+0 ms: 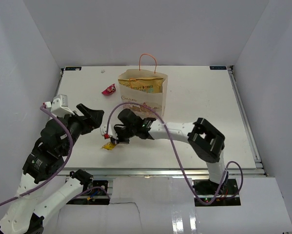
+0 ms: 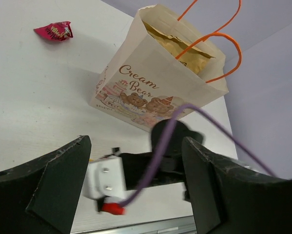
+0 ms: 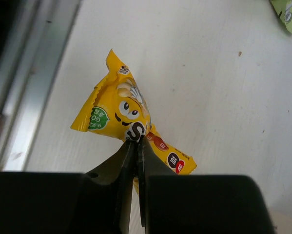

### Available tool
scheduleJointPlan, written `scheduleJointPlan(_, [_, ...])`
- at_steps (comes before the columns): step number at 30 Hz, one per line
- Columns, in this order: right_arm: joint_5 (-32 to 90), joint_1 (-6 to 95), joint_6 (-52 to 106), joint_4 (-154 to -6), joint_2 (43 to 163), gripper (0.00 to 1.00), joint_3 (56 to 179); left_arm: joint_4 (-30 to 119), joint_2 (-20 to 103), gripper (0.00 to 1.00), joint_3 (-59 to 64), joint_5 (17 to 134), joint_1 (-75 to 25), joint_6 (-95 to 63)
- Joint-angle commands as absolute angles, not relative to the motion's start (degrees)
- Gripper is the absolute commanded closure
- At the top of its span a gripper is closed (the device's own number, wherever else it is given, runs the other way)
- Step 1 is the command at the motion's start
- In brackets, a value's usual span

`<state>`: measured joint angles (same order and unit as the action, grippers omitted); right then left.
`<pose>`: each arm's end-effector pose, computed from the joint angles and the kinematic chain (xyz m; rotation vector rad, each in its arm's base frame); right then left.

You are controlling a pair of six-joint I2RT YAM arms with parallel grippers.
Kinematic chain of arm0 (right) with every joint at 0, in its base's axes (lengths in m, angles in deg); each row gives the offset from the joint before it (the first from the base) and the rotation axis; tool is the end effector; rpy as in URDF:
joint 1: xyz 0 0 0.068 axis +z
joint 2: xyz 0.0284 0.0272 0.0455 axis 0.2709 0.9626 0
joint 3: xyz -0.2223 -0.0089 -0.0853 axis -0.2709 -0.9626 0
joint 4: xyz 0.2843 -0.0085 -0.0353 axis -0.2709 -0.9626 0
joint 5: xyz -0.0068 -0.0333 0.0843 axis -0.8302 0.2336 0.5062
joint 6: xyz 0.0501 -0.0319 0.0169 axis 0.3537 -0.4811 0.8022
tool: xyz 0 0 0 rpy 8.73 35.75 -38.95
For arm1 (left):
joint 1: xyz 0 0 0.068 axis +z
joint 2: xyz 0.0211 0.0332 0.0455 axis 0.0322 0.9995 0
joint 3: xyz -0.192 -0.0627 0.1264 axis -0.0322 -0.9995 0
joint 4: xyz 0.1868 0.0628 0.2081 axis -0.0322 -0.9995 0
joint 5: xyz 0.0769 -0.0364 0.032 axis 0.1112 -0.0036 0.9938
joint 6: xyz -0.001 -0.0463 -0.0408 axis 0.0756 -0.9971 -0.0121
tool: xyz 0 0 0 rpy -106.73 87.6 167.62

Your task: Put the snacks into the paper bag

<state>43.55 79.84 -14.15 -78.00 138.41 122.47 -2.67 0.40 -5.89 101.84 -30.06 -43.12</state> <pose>0.1912 0.4341 0.1419 -1.8103 1.2648 0.7113 0.1361 -0.0679 0.3965 -0.3395 1.8334 -0.5798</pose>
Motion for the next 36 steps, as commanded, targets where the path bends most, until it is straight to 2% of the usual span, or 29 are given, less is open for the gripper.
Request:
scheduleJointPlan(1, [61.04,75.77,-17.29,-91.33,126.05,0.92,121.86,-0.82,0.81,0.15,-8.42,103.03,-30.06,-43.86])
scheduleJointPlan(7, [67.07,69.52,-18.36,-101.90,107.33,0.92,116.76,4.37,1.95,0.15,-15.62,103.29,-30.06,-45.53])
scheduleJointPlan(13, [62.60,60.91,-11.79,-102.35,96.24,0.92,123.25,8.68,6.69,0.14,-18.44,102.68,-30.06,-45.36])
scheduleJointPlan(16, [58.56,52.49,-3.27,-98.93,96.85,0.92,129.56,10.35,10.21,0.14,-18.71,101.71,-30.06,-44.92])
scheduleJointPlan(22, [53.03,43.77,10.09,-91.02,103.52,0.92,134.95,10.70,15.84,0.15,-18.62,100.13,-30.06,-45.10])
scheduleJointPlan(26, [54.24,41.30,16.25,-89.26,109.23,0.92,135.92,8.61,16.28,0.15,-19.50,101.44,-30.06,-48.16])
scheduleJointPlan(33, [60.21,41.29,19.61,-87.32,115.48,0.92,134.86,-3.43,16.11,0.19,-18.80,111.98,-30.06,-62.91])
scheduleJointPlan(36, [61.45,41.29,19.08,-87.58,117.15,0.91,135.91,-8.09,16.80,0.20,-17.57,115.50,-29.80,-64.43])
